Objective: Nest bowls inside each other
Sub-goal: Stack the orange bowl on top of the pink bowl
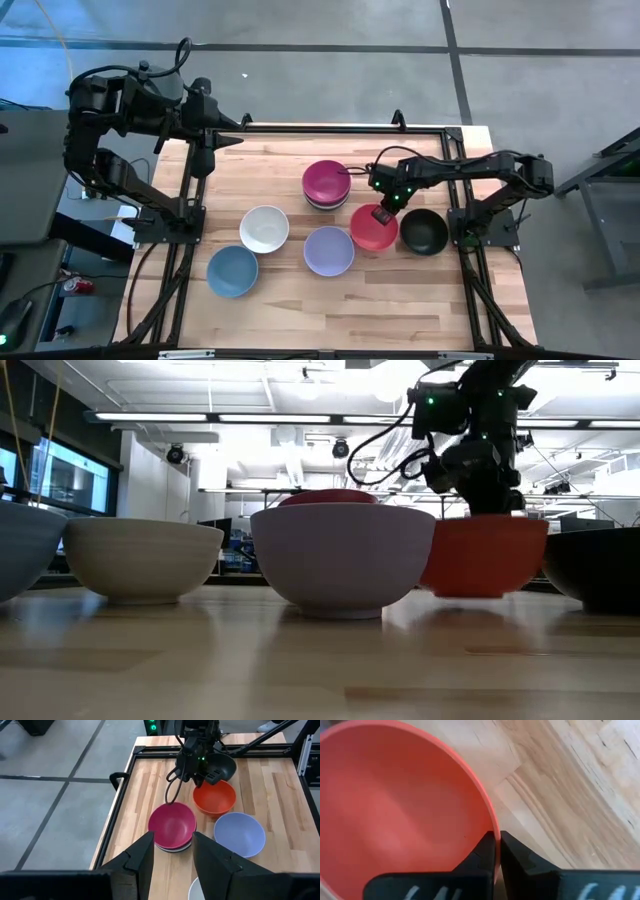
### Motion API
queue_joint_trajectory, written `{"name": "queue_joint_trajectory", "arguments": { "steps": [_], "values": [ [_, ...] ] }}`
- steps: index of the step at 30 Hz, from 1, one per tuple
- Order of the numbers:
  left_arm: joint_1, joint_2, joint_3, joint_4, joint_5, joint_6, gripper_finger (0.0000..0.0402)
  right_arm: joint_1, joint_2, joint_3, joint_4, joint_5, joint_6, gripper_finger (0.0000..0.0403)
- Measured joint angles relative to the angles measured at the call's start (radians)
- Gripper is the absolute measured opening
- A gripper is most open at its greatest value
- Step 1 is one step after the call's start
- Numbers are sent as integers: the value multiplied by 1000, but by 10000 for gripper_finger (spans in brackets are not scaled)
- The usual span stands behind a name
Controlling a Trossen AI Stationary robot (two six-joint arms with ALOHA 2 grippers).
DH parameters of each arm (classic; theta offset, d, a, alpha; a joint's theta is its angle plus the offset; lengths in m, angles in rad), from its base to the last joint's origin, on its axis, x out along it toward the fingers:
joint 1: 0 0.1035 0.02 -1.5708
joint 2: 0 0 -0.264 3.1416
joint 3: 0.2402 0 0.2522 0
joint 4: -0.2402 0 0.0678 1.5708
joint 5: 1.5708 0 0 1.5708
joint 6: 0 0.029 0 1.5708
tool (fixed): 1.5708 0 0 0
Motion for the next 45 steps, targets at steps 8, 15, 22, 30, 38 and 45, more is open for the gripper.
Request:
{"name": "queue_joint_trajectory", "arguments": {
  "steps": [8,15,22,30,38,45],
  "values": [
    [0,0,0,0,-15,1,120,-5,0,147,-159,-22,-29,1],
    [0,0,0,0,-41,18,120,-8,0,374,-335,-22,-47,0],
    [1,0,0,0,-41,37,120,-80,30,635,-414,-10,-62,0],
    [1,0,0,0,-41,46,120,-155,209,931,-463,16,-138,0],
    [1,0,0,0,-41,46,120,-182,457,1174,-559,9,-211,0],
    [1,0,0,0,-41,46,120,-217,578,1227,-567,9,-230,0]
  ]
}}
